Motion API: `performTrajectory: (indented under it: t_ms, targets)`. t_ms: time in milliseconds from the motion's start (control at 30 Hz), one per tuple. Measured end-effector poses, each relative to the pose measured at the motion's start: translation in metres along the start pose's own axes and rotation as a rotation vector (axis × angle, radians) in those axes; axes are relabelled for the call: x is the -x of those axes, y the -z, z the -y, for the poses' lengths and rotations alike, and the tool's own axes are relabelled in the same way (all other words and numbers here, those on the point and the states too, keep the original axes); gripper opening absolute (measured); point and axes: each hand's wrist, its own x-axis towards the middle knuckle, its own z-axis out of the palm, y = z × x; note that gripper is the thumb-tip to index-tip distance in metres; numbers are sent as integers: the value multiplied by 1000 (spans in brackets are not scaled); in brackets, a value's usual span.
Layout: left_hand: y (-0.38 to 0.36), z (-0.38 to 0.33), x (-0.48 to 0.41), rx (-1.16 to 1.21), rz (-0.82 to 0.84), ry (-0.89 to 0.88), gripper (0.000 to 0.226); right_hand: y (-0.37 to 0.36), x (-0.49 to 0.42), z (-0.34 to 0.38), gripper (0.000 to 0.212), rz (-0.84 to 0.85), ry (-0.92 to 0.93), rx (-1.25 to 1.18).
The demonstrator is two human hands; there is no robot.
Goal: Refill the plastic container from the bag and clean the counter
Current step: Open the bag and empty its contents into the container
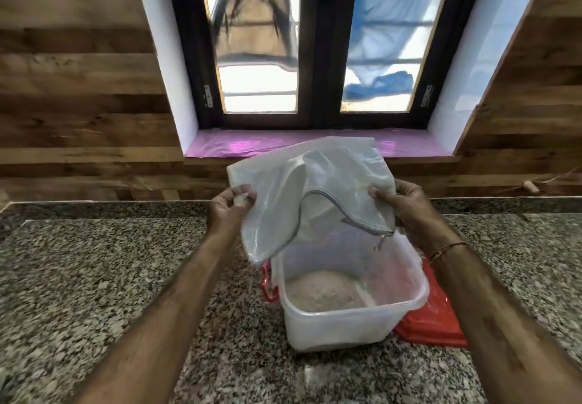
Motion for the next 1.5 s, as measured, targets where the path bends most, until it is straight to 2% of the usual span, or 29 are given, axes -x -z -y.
performTrajectory:
  t_ms: [67,167,233,333,400,467,600,700,767,900,967,1067,1200,1367,1500]
  targets:
    - [44,-15,-10,-12,55,21,35,-42,0,8,18,42,-37,10]
    - [123,-25,-14,-122,96,8,40,-119,3,8,25,130,-84,32]
    - [180,-18,-14,-160,44,31,50,-172,9,-4,26,244,-125,40]
    - [261,11,-9,-259,-156,93,57,-248,19,-44,27,392,-193,177]
    - [307,37,1,-361,-238,103,42,-285,22,-84,30,338,-193,355]
    - [346,66,12,-352,-303,155,34,-301,20,-129,31,281,-187,523]
    - [402,125,28,-318,-356,269,46,-292,16,-218,30,284,-240,765]
    - [402,142,41,-357,-289,313,62,-289,42,-224,7,247,-302,791]
    - [395,144,47,-453,-218,310,68,-283,52,-230,12,221,-330,819]
    - [393,149,51,-621,-259,276,54,-268,62,-239,22,117,-368,900]
    - [389,149,55,-659,-328,298,47,-262,64,-245,19,73,-365,952]
    - [384,155,61,-686,-340,313,47,-261,67,-246,7,50,-379,984]
    - [371,151,63,-818,-334,320,54,-264,74,-240,27,112,-388,1001]
    - [336,129,55,-923,-383,319,69,-282,79,-219,44,160,-177,900]
    - [291,97,45,-951,-355,187,68,-293,75,-181,44,151,14,718]
